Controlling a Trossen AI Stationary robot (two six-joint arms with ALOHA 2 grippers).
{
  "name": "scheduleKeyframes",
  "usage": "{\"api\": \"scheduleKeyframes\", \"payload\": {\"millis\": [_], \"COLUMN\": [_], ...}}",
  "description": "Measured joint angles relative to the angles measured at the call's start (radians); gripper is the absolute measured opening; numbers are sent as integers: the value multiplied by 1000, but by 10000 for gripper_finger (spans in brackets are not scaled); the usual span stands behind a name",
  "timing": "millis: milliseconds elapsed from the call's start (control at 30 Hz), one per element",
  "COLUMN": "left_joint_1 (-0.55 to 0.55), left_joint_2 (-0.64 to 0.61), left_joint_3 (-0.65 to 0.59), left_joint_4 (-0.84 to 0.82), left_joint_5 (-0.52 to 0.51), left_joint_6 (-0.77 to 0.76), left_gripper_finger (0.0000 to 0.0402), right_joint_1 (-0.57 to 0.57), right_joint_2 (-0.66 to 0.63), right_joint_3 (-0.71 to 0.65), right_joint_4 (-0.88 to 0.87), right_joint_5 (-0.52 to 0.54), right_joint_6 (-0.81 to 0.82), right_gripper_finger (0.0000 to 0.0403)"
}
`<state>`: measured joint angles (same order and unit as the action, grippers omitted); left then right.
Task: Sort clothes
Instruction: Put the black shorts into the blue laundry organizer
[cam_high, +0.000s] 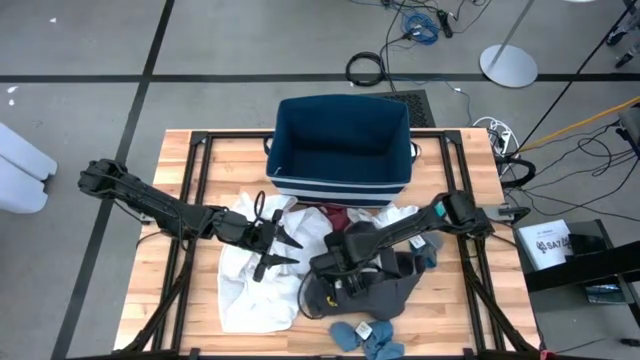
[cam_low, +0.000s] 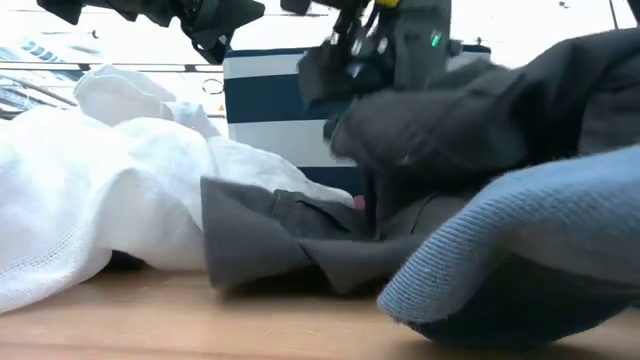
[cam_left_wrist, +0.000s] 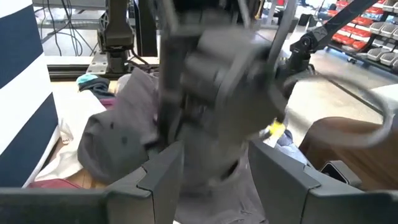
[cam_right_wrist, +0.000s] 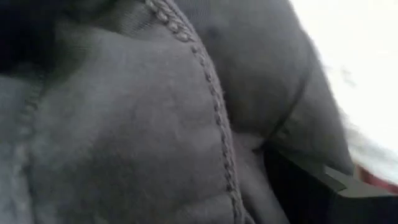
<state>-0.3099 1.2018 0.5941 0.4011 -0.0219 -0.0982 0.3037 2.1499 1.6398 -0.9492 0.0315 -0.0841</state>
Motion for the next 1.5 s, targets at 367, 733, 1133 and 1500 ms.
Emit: {"api": "scheduleKeyframes", "payload": {"millis": [367,733,1133,1500], "left_joint_1": [0,0,0,0], "left_joint_2": [0,0,0,0], "left_joint_3": [0,0,0,0], "left_joint_4": [-2,-2,-2,-1], "left_joint_5": [12,12,12,12], "left_joint_6": [0,-1,-22,-27], "left_gripper_finger": [189,189,189,189], "right_joint_1": [-8,-7,-6,23], "right_joint_2": [99,101,101,9], "right_joint_3": [5,4,5,-8], "right_joint_4": [108,114,90,30], "right_joint_5": [-103,-93,-89,-11], "right_joint_6": [48,121,174,239], "right_gripper_finger": [242,242,130,21]}}
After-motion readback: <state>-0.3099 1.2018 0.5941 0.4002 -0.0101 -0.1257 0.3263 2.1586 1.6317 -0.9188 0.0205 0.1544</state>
